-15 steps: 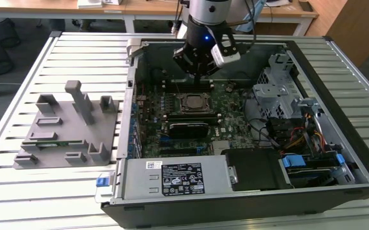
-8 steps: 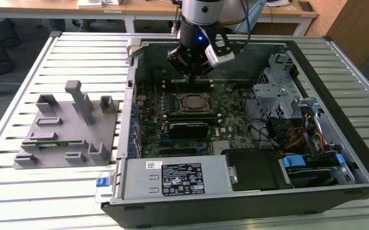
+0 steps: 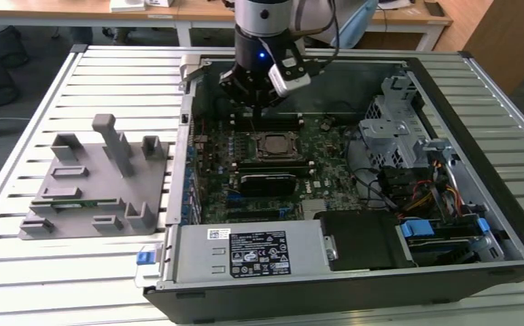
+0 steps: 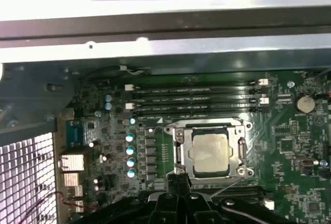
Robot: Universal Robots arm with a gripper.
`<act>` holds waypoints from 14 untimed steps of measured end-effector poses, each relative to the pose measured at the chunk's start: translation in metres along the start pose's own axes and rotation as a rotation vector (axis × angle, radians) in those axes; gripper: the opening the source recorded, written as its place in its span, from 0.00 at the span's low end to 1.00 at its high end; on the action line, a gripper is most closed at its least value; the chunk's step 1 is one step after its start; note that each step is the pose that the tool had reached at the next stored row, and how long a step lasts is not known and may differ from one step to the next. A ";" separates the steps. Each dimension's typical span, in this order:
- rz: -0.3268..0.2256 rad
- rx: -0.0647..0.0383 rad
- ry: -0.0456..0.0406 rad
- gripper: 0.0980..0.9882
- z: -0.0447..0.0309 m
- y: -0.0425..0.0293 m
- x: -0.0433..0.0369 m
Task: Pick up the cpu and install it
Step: 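Install the first cpu locking lever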
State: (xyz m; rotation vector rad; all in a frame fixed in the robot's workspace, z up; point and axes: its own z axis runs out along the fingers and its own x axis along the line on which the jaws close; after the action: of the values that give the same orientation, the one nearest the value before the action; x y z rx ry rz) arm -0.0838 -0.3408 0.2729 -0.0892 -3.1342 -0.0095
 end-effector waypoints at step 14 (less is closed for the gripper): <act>-0.032 -0.001 -0.0024 0.01 0.0090 0.0112 0.0175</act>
State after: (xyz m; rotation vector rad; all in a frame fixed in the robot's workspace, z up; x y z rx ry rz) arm -0.1007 -0.3285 0.2641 -0.0387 -3.1377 -0.0118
